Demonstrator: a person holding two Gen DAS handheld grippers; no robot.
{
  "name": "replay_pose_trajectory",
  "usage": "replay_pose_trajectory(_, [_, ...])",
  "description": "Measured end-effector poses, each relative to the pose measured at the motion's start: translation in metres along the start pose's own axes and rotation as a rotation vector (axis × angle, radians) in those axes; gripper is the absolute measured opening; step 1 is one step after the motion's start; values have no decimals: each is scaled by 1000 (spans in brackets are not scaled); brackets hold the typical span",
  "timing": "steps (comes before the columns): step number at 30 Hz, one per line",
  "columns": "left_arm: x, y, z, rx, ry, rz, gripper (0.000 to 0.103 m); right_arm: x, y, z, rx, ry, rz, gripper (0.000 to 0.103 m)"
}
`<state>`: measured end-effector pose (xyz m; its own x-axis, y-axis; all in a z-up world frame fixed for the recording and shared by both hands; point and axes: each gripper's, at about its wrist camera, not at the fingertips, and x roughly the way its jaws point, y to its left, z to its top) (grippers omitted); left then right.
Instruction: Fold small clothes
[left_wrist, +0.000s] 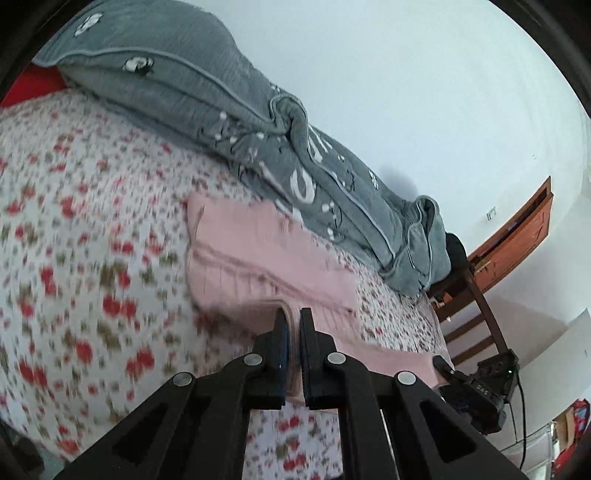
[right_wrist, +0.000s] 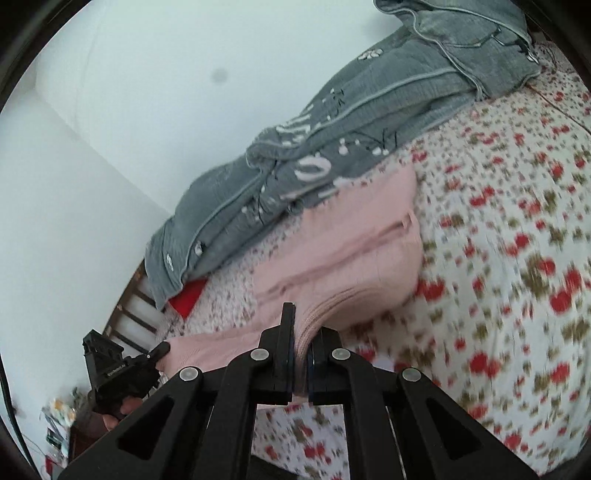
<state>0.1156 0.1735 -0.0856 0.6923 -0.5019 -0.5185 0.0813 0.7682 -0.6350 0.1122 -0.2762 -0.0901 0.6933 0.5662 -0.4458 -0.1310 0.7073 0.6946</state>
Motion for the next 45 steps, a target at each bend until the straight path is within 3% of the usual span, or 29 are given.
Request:
replay_pose_trajectory(6, [30,-5,51,-3,-18,41,6,26,-3,48,9,-35,13,5])
replay_pose_trajectory(12, [85,3,93,-5,-8,102,7,79,-17,92,20,-26,-13,5])
replay_pose_trajectory(21, [181,49,131,-77,50,139,7,178,-60,134,48,58,-105,5])
replay_pose_trajectory(24, [213,59,145,-78,91,156,8,209,-73,148,22,62,-192,12])
replay_pose_trajectory(25, [222,63,150,-83,99,162,11,216,-76,152,5,52,-234,14])
replay_pose_trajectory(27, [231,71,159,-104,88,160,32,224,-82,159,-12,39,-277,20])
replay_pose_trajectory(28, [232,73,162,-113,79,136,35,226,-86,163,-17,36,-283,29])
replay_pose_trajectory(31, [236,72,163,-81,84,115,43,233,-94,162,-61,80,-317,34])
replay_pose_trajectory(36, [257,67,152,20,131,190,47,254,-97,154,-128,143,-344,36])
replay_pose_trajectory(38, [269,65,145,91,155,242,47,265,-99,151,-152,176,-353,36])
replay_pose_trajectory(41, [280,64,134,173,123,334,46,281,-105,145,-202,194,-409,33])
replay_pose_trajectory(42, [283,65,131,188,111,362,41,284,-106,144,-216,191,-430,30])
replay_pose_trajectory(43, [286,67,129,195,110,371,31,286,-107,143,-229,179,-443,17])
replay_pose_trajectory(44, [286,68,129,197,112,370,11,286,-107,142,-235,167,-443,6])
replay_pose_trajectory(45, [281,69,131,196,92,346,11,285,-106,143,-240,158,-435,6])
